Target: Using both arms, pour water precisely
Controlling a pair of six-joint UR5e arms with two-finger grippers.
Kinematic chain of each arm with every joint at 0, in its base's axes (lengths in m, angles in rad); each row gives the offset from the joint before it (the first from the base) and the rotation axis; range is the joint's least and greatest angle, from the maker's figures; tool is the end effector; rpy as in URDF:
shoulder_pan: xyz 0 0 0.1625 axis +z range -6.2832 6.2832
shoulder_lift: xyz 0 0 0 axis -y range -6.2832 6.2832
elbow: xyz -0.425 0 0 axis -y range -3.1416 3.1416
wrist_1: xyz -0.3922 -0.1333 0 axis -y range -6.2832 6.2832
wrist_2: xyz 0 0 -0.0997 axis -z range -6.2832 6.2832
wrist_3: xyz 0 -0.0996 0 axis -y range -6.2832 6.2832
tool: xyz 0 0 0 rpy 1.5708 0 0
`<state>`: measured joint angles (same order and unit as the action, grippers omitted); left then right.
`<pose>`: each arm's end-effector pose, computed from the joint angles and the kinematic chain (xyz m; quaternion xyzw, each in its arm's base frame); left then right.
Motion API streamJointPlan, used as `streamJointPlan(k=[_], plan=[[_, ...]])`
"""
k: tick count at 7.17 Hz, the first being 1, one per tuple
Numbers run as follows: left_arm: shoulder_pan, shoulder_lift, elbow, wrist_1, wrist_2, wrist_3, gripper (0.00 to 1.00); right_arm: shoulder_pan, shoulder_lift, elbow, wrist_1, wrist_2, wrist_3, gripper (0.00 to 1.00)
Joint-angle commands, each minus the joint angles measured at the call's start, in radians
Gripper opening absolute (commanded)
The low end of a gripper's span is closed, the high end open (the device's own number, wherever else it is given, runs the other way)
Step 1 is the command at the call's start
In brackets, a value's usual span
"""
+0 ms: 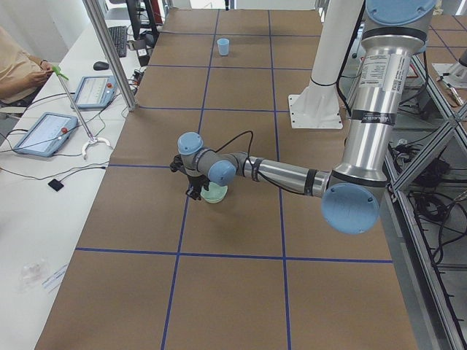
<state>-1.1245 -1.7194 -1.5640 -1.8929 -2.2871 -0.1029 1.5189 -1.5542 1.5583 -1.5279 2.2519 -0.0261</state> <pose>0.1865 -0.5471 0.5500 0.1147 0.3868 0.2351 0.8843 0.0444 -0.5055 0.6584 0.0178 -0.3342 -0.0446 0.9413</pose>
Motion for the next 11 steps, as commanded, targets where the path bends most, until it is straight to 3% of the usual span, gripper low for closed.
streamJointPlan(k=[1, 4, 6, 8, 9, 11], plan=[[-0.114, -0.011, -0.005, 0.056, -0.05, 0.005, 1.0, 0.0, 0.0, 0.0, -0.001, 0.0, 0.002, 1.0], [-0.306, -0.055, -0.011, 0.312, -0.041, 0.301, 1.0, 0.0, 0.0, -0.001, -0.001, 0.0, 0.002, 1.0], [-0.447, -0.048, -0.004, 0.337, -0.031, 0.383, 1.0, -0.002, 0.0, -0.003, -0.003, 0.0, 0.003, 1.0], [-0.468, 0.016, 0.054, 0.327, -0.025, 0.387, 1.0, -0.002, 0.0, -0.006, -0.002, 0.0, 0.003, 1.0], [-0.501, 0.08, 0.05, 0.298, -0.031, 0.365, 1.0, -0.003, 0.002, -0.007, -0.001, 0.0, 0.003, 1.0], [-0.531, 0.107, 0.038, 0.331, -0.029, 0.333, 1.0, -0.003, 0.003, -0.007, -0.001, 0.002, 0.003, 1.0]])
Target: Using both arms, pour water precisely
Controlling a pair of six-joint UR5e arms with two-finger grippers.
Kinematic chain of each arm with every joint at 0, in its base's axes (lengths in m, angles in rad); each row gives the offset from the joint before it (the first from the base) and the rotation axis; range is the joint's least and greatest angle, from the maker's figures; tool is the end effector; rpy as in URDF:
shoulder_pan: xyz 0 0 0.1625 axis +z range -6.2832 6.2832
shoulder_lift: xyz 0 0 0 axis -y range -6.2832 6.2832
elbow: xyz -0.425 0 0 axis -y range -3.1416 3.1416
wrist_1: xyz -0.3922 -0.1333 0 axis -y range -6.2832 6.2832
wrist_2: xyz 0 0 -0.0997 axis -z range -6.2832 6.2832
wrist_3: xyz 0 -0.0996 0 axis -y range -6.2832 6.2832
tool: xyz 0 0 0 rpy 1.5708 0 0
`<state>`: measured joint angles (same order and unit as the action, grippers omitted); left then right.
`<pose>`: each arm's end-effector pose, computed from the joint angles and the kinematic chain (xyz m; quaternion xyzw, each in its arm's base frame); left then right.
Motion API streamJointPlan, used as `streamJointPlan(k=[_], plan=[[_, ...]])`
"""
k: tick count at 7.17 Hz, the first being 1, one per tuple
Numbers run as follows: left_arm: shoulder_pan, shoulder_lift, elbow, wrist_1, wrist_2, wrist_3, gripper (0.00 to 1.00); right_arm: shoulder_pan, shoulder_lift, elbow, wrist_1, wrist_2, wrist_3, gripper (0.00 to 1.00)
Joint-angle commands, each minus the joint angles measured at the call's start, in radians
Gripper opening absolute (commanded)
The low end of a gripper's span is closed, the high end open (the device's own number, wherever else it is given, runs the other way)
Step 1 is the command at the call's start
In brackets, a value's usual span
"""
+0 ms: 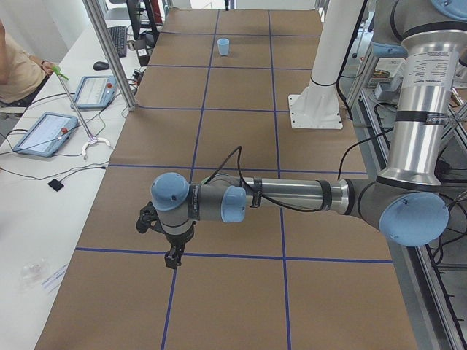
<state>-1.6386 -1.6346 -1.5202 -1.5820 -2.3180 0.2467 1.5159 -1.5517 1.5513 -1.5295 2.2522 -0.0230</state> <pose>-0.1007 -0.5151 0.6521 0.0684 0.3587 0.0876 0.9268 0.0429 -0.5062 0.6608 0.0139 -0.3343 -0.0435 0.9413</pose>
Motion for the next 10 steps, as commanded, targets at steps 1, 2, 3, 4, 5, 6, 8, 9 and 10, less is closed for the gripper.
streamJointPlan(k=[1, 2, 3, 4, 5, 6, 8, 9, 10], plan=[[-0.017, 0.024, -0.008, 0.055, 0.003, -0.017, 1.0, 0.0, 0.001, 0.0, 0.0, 0.0, 0.0, 1.0], [-0.015, 0.024, -0.005, 0.069, 0.005, -0.018, 1.0, 0.0, 0.001, 0.001, 0.0, 0.001, 0.0, 1.0], [-0.017, 0.027, -0.009, 0.07, 0.003, -0.017, 1.0, 0.0, 0.001, 0.0, 0.0, 0.0, 0.0, 1.0], [-0.013, 0.036, 0.0, 0.062, 0.008, -0.014, 1.0, 0.0, 0.001, 0.0, 0.0, 0.0, -0.002, 1.0], [-0.012, 0.044, -0.021, 0.056, 0.005, -0.01, 1.0, 0.0, -0.001, 0.0, 0.0, 0.0, -0.008, 1.0], [-0.012, 0.039, -0.032, 0.054, 0.006, -0.007, 1.0, -0.002, -0.002, 0.0, 0.0, 0.0, -0.008, 1.0], [-0.012, 0.045, -0.035, 0.056, 0.008, -0.009, 1.0, -0.002, -0.004, -0.002, -0.001, -0.002, -0.008, 1.0], [-0.012, 0.045, -0.035, 0.056, 0.008, -0.009, 1.0, -0.002, -0.004, -0.002, -0.001, 0.0, -0.006, 1.0], [-0.012, 0.047, -0.035, 0.056, 0.008, -0.009, 1.0, -0.002, -0.004, -0.007, -0.001, 0.0, -0.006, 1.0]])
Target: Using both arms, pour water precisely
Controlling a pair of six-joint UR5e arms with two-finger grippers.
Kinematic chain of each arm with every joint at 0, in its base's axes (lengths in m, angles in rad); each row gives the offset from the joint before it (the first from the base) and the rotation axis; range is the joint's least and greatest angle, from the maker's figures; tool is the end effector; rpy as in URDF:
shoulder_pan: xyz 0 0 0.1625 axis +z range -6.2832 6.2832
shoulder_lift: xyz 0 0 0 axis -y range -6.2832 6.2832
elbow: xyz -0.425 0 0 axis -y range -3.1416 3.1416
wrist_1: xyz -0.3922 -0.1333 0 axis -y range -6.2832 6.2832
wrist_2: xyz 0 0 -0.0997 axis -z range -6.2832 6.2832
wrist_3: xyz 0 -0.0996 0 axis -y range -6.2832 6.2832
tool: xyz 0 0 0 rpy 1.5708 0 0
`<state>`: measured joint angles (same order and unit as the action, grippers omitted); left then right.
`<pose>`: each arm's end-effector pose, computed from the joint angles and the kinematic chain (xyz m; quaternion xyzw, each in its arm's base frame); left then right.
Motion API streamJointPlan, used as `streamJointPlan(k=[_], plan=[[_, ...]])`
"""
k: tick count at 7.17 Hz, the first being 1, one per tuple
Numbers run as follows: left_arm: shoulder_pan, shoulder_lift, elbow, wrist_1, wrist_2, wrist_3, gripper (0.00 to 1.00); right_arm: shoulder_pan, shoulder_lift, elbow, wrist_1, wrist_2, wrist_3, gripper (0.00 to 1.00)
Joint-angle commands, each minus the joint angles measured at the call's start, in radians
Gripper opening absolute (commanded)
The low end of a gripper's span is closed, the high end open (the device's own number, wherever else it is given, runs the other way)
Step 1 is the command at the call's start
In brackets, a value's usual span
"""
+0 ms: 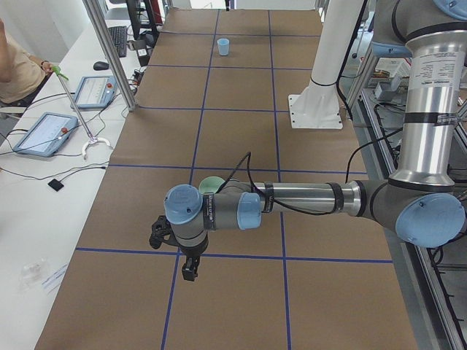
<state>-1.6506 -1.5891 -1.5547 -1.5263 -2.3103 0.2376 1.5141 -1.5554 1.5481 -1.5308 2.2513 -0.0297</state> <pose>-0.1055 -0.4896 0.6643 0.0376 0.3599 0.0659 0.9299 0.0421 -0.5041 0.6644 0.0109 -0.3339 -0.0462 0.9414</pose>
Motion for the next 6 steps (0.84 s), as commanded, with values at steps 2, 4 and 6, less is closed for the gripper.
streamJointPlan(k=[2, 4, 6], plan=[[0.002, 0.001, 0.001, 0.0, 0.0, -0.001, 1.0, -0.002, 0.0, -0.013, 0.001, 0.002, 0.001, 1.0], [0.002, 0.015, -0.008, -0.002, -0.001, 0.0, 1.0, -0.002, 0.0, -0.013, 0.001, 0.002, 0.001, 1.0], [0.002, 0.015, -0.012, -0.002, -0.001, 0.0, 1.0, -0.002, 0.0, -0.013, 0.001, 0.004, 0.002, 1.0]])
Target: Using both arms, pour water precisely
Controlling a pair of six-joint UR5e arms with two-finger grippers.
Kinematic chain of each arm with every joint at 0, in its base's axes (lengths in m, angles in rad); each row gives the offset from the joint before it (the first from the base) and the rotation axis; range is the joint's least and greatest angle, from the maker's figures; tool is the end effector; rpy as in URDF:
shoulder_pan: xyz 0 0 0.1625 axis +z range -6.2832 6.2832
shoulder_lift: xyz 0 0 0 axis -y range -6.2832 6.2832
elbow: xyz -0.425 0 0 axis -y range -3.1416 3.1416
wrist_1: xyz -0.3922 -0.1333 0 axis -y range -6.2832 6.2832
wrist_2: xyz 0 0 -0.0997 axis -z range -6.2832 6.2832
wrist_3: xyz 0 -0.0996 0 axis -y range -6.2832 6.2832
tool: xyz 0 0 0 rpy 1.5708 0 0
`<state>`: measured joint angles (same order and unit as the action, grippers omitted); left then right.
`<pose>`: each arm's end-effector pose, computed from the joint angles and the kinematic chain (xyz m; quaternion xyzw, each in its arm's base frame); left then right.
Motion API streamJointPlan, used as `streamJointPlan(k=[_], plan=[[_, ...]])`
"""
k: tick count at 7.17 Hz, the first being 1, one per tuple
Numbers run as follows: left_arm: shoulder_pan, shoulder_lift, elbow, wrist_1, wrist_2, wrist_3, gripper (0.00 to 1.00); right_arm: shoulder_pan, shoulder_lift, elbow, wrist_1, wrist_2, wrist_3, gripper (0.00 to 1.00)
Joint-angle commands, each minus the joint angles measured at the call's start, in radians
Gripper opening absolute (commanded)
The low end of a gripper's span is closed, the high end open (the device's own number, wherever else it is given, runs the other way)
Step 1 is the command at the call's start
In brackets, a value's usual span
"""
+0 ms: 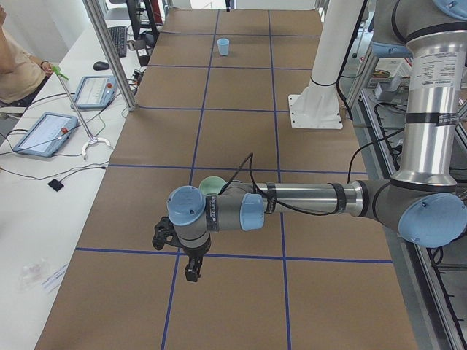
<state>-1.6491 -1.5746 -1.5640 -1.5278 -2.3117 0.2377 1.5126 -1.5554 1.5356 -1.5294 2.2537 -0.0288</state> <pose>-0.1042 -0.4834 0.6667 0.0358 0.3608 0.0659 0.9296 0.0412 -0.5033 0.6703 0.0053 -0.3349 -0.0446 0.9412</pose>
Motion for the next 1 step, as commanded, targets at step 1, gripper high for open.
streamJointPlan(k=[1], plan=[[0.0, 0.001, -0.002, 0.0, 0.001, 0.002, 1.0, 0.0, 0.0, -0.002, 0.0, 0.001, 0.003, 1.0]])
